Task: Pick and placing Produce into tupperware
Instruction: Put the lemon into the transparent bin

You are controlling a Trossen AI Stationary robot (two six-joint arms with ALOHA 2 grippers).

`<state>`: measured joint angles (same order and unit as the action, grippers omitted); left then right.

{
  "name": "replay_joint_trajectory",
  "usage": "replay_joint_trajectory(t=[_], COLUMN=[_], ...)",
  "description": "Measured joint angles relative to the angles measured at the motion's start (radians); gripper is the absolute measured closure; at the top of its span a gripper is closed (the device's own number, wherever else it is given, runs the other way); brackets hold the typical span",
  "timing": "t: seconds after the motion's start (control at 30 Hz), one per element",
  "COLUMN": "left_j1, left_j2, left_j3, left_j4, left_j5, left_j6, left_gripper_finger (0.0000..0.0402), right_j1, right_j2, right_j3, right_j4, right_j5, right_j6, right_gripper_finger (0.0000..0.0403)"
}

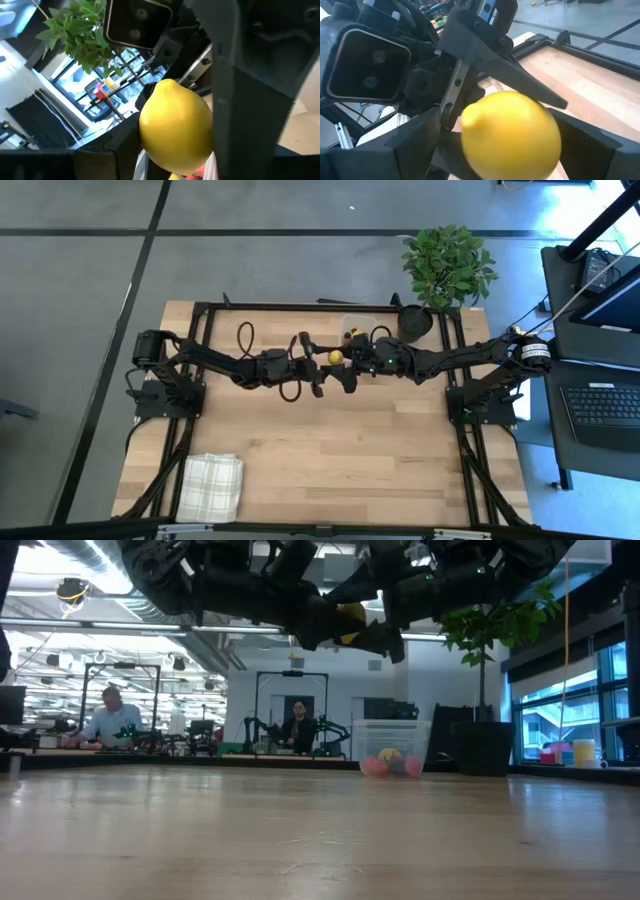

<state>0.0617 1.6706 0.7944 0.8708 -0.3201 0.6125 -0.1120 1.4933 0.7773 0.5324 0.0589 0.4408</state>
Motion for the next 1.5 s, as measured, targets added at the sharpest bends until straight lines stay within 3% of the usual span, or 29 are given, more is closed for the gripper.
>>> replay_joint_trajectory(t=[0.33,0.8,1.5], left_j1=[-0.013,-0.024,-0.033], left_j2=[-0.006,-0.006,-0.008], left_j3=[0.000,0.000,0.001], left_j4=[-0.004,-0.011,-0.027], left_j5=[0.000,0.000,-0.040], left_j6=[0.000,-0.018,-0.032], left_gripper_finger=[0.0196,0.0196,0.0177], right_j1=[0.000,0.000,0.000], right_j2=[0.000,0.000,0.000], right_j3=[0.000,0.000,0.000], right_j4=[0.007,0.013,0.022], right_j5=[0.000,-0.001,0.000], right_j6=[-0.001,-0.035,-0.072], right_gripper_finger=[0.0061,0.0193,0.0202])
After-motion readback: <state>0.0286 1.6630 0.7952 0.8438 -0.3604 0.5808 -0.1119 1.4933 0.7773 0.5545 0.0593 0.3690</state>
